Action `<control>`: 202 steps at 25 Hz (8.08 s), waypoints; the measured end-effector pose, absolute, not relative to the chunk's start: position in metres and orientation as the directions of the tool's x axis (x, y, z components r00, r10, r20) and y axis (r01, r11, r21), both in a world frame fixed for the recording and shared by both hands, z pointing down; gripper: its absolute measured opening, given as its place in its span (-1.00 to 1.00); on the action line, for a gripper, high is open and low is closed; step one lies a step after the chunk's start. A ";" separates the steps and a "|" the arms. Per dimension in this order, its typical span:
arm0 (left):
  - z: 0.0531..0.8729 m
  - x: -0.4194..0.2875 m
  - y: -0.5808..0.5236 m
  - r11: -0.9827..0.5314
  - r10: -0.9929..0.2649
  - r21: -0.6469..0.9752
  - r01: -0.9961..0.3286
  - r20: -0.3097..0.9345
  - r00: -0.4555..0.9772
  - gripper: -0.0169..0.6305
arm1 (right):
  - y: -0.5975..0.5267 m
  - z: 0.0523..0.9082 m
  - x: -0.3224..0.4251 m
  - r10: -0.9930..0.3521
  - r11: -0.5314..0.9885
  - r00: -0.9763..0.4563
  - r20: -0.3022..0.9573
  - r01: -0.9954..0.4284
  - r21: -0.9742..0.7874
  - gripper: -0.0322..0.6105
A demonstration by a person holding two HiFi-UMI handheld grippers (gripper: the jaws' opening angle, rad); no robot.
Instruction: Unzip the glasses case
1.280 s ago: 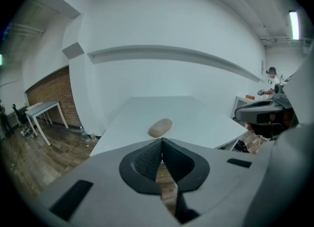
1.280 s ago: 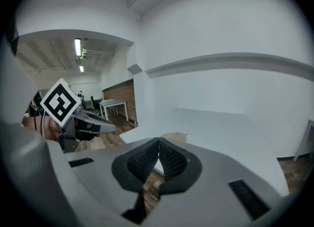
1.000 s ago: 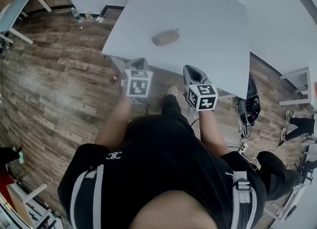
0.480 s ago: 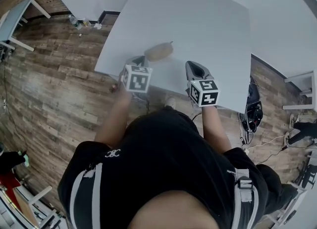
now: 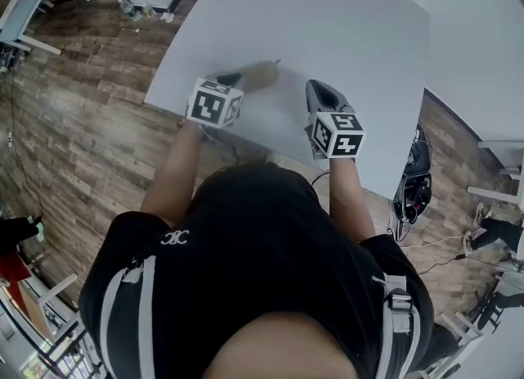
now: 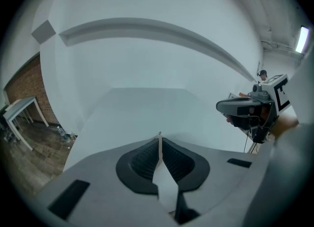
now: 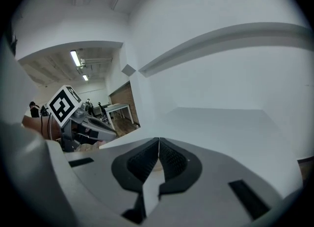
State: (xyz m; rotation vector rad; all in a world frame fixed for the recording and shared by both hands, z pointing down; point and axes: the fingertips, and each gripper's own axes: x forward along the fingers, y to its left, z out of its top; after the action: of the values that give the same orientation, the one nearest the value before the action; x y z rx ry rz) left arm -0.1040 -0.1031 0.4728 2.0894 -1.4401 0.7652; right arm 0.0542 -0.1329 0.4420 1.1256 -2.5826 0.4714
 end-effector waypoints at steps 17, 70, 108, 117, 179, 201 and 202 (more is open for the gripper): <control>0.530 -0.071 -0.178 -0.487 -0.472 0.151 -0.860 0.783 0.405 -0.59 | -0.217 0.486 0.094 -0.617 0.619 -0.653 0.438 -0.747 -0.243 -0.85; 0.488 -0.003 -0.211 -0.868 -0.384 0.111 -0.483 0.466 0.797 0.08 | -0.210 0.412 0.032 -0.782 0.498 -0.561 0.271 -0.824 -0.269 -0.85; 0.438 0.018 -0.197 -0.842 -0.521 -0.088 -0.533 0.390 0.759 0.04 | -0.225 0.370 0.037 -0.839 0.430 -0.506 0.202 -0.843 -0.324 -0.82; 0.434 0.013 -0.193 -0.881 -0.437 0.018 -0.473 0.353 0.827 0.04 | -0.231 0.386 0.051 -0.830 0.406 -0.504 0.239 -0.840 -0.361 -0.82; 0.407 -0.087 -0.240 -0.467 -0.639 0.838 -0.284 -0.098 0.763 0.05 | -0.156 0.449 -0.038 -0.512 0.752 -0.745 0.428 -0.630 -0.196 -0.84; 0.379 -0.069 -0.251 -0.394 -0.636 0.919 -0.007 -0.267 0.724 0.04 | -0.123 0.450 -0.088 -0.386 0.879 -0.814 0.434 -0.467 -0.094 -0.84; 0.379 -0.066 -0.250 -0.394 -0.631 0.919 -0.007 -0.265 0.729 0.04 | -0.123 0.450 -0.089 -0.380 0.883 -0.818 0.431 -0.460 -0.094 -0.84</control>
State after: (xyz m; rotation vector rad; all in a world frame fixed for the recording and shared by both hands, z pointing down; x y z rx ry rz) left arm -0.0665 -0.2498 0.3790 1.8704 -0.4947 -0.7354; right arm -0.0886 -0.1229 0.4499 0.6175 -2.6455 0.2709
